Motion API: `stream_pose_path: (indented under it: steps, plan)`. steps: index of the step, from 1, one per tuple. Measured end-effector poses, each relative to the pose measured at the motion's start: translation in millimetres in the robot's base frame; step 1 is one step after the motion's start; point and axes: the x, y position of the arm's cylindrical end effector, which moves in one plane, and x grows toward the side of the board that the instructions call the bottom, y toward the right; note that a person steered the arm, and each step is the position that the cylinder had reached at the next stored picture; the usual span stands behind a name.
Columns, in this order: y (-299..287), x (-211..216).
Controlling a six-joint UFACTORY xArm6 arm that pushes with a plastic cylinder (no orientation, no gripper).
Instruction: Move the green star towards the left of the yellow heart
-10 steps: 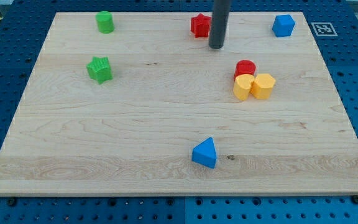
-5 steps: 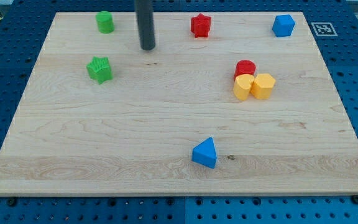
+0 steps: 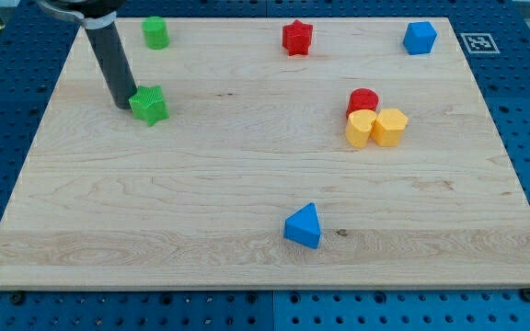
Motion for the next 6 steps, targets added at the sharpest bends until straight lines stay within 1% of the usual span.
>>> stream_pose_path:
  steps: [1,2,6]
  plan:
    - [23,13]
    - [26,18]
    - [62,21]
